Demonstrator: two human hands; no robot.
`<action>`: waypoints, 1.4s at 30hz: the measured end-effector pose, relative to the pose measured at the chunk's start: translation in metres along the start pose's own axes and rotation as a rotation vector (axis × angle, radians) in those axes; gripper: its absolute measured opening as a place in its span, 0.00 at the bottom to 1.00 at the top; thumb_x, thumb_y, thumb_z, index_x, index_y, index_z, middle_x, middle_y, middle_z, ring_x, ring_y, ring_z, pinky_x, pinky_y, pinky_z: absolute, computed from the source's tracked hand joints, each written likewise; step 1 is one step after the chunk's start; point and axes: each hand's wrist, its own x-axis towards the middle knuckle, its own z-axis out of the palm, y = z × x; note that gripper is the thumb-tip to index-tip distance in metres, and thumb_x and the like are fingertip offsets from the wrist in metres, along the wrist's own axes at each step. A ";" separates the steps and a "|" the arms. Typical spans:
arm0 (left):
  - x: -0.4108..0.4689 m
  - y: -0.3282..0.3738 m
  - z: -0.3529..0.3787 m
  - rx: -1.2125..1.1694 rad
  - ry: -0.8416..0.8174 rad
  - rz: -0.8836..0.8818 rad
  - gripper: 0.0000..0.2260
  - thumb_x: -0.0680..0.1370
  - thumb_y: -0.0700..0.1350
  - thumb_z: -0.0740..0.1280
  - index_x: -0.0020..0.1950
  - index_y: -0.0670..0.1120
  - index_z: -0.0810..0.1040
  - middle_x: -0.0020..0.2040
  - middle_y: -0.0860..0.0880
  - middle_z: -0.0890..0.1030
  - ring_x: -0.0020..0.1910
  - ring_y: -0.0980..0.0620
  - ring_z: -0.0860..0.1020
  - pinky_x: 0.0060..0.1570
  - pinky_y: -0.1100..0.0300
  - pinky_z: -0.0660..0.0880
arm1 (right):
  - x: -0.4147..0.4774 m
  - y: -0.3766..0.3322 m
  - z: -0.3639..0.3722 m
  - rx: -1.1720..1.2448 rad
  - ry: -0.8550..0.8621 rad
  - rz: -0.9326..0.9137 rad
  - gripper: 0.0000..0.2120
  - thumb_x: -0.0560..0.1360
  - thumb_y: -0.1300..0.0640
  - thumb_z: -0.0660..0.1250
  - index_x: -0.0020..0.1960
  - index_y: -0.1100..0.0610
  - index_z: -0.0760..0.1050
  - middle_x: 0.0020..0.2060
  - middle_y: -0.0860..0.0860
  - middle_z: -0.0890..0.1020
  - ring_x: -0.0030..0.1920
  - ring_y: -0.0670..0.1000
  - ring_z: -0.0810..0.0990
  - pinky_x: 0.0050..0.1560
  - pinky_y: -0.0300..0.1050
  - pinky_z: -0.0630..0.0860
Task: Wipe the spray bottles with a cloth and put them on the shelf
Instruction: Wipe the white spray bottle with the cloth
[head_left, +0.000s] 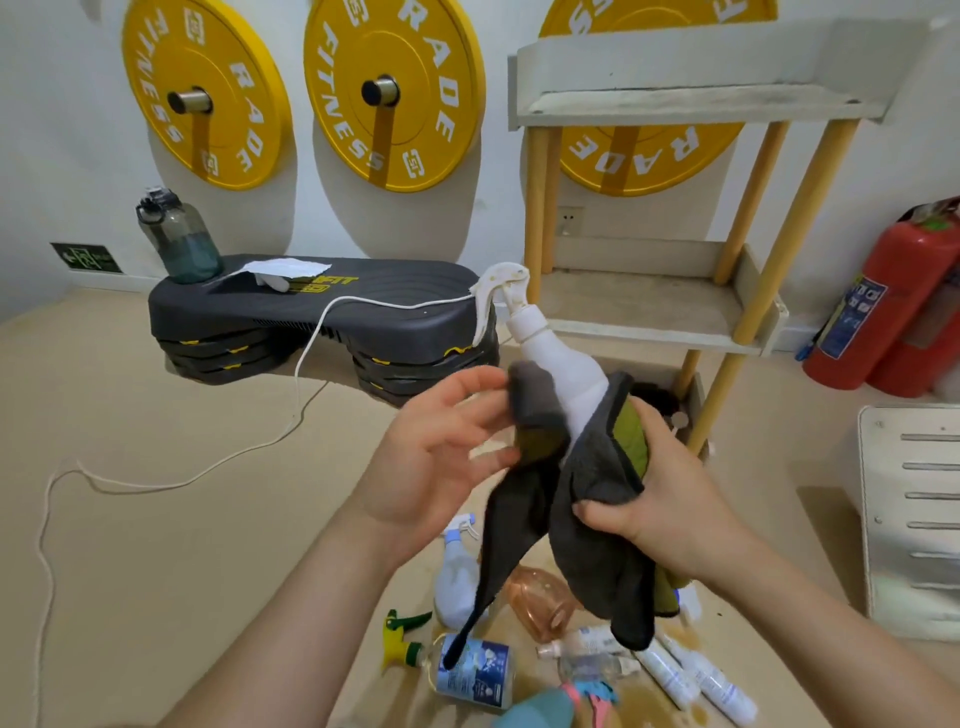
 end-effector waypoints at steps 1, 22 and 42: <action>0.002 -0.004 0.002 0.183 0.034 0.053 0.13 0.70 0.30 0.65 0.51 0.42 0.76 0.46 0.46 0.84 0.47 0.51 0.82 0.44 0.58 0.76 | -0.002 -0.004 0.004 0.002 0.027 -0.025 0.40 0.60 0.53 0.80 0.62 0.32 0.62 0.52 0.32 0.76 0.53 0.36 0.76 0.47 0.26 0.70; 0.025 0.006 -0.003 -0.112 0.057 -0.002 0.11 0.59 0.45 0.73 0.39 0.43 0.85 0.39 0.43 0.83 0.38 0.48 0.82 0.43 0.56 0.80 | -0.018 -0.044 0.007 0.583 -0.534 0.160 0.37 0.58 0.62 0.81 0.64 0.47 0.72 0.53 0.46 0.85 0.56 0.47 0.83 0.56 0.45 0.80; 0.018 -0.020 0.035 0.157 0.536 0.102 0.11 0.76 0.48 0.72 0.52 0.42 0.83 0.48 0.41 0.86 0.51 0.41 0.84 0.54 0.46 0.80 | -0.009 -0.048 -0.012 0.025 -0.102 -0.142 0.31 0.72 0.48 0.73 0.70 0.36 0.64 0.61 0.35 0.73 0.62 0.35 0.72 0.63 0.43 0.74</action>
